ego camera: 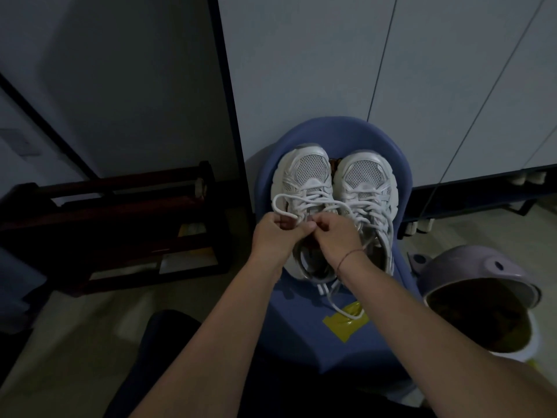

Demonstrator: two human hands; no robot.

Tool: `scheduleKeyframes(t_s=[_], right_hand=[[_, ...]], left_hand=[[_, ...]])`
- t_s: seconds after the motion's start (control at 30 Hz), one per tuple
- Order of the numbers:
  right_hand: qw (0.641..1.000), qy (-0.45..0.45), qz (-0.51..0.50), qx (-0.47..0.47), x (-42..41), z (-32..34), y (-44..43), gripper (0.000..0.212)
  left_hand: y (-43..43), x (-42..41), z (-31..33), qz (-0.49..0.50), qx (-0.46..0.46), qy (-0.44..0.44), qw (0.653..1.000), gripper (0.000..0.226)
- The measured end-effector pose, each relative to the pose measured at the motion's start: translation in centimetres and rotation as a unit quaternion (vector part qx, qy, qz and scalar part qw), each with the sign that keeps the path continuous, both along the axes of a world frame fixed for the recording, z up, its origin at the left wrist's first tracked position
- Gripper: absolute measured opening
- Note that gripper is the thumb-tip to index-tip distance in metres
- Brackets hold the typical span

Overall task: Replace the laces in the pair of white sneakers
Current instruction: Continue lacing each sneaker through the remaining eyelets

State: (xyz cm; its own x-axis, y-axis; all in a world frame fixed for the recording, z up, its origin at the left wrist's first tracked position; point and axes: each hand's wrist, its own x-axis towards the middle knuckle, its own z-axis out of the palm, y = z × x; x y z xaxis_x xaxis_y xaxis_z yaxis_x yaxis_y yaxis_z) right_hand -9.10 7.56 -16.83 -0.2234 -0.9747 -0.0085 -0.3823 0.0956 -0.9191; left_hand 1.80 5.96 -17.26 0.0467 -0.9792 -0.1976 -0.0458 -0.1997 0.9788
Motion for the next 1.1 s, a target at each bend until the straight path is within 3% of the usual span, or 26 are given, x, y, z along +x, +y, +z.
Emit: scheduleKeyframes(t_s=[0.07,0.17,0.23,0.3,0.37,0.4,0.43,0.47,0.53,0.6,0.63,0.83,0.93,1.03,1.1], right_hand=[[0.999,0.036,0.001,-0.010,0.0,0.0,0.0,0.017],[0.995,0.096,0.004,-0.018,-0.4,0.3,0.0,0.014],[0.980,0.197,0.020,-0.012,-1.1,0.9,0.3,0.013],[0.936,0.335,0.094,0.053,-2.2,1.7,1.0,0.015],[0.854,0.452,0.199,0.161,-3.2,2.4,1.7,0.016],[0.812,0.484,0.244,0.214,-3.5,2.6,2.1,0.016],[0.794,0.488,0.268,0.245,-3.8,3.0,2.5,0.012],[0.805,0.470,0.267,0.246,-3.8,3.3,2.7,0.012],[0.876,0.403,0.211,0.159,-3.6,3.7,2.7,0.020],[0.951,0.272,0.133,0.054,-2.8,3.5,2.2,0.016],[0.968,0.225,0.111,0.030,-2.2,3.3,1.9,0.017],[0.948,0.299,0.109,0.007,-0.5,1.6,0.5,0.023],[0.894,0.375,0.231,0.089,-1.3,2.1,0.9,0.017],[0.783,0.425,0.352,0.286,-2.6,2.3,2.2,0.018],[0.736,0.457,0.376,0.330,-3.1,1.7,2.4,0.018]], left_hand=[[0.0,0.1,-0.3,-0.005,0.008,-0.023,1.000,0.035],[0.1,0.3,-0.2,-0.012,-0.021,-0.062,0.998,0.020],[0.3,0.5,-0.2,-0.014,-0.051,-0.086,0.995,0.010],[0.4,0.7,-0.4,-0.007,-0.063,-0.091,0.994,0.013],[0.3,0.6,-0.5,0.003,-0.063,-0.086,0.994,0.015],[0.3,0.5,-0.5,0.007,-0.062,-0.083,0.995,0.014],[0.3,0.4,-0.6,0.011,-0.060,-0.078,0.995,0.013],[0.3,0.3,-0.6,0.015,-0.057,-0.072,0.996,0.012],[0.2,0.1,-0.7,0.021,-0.050,-0.058,0.997,0.014],[0.2,0.1,-0.7,0.023,-0.049,-0.054,0.997,0.017],[0.2,0.1,-0.7,0.022,-0.052,-0.058,0.997,0.017],[0.4,0.4,-0.7,0.017,-0.063,-0.068,0.996,0.015],[0.3,0.4,-0.8,0.017,-0.062,-0.066,0.996,0.014],[0.2,0.3,-0.8,0.013,-0.057,-0.054,0.997,0.013],[0.1,0.3,-0.9,0.011,-0.054,-0.050,0.997,0.013]])
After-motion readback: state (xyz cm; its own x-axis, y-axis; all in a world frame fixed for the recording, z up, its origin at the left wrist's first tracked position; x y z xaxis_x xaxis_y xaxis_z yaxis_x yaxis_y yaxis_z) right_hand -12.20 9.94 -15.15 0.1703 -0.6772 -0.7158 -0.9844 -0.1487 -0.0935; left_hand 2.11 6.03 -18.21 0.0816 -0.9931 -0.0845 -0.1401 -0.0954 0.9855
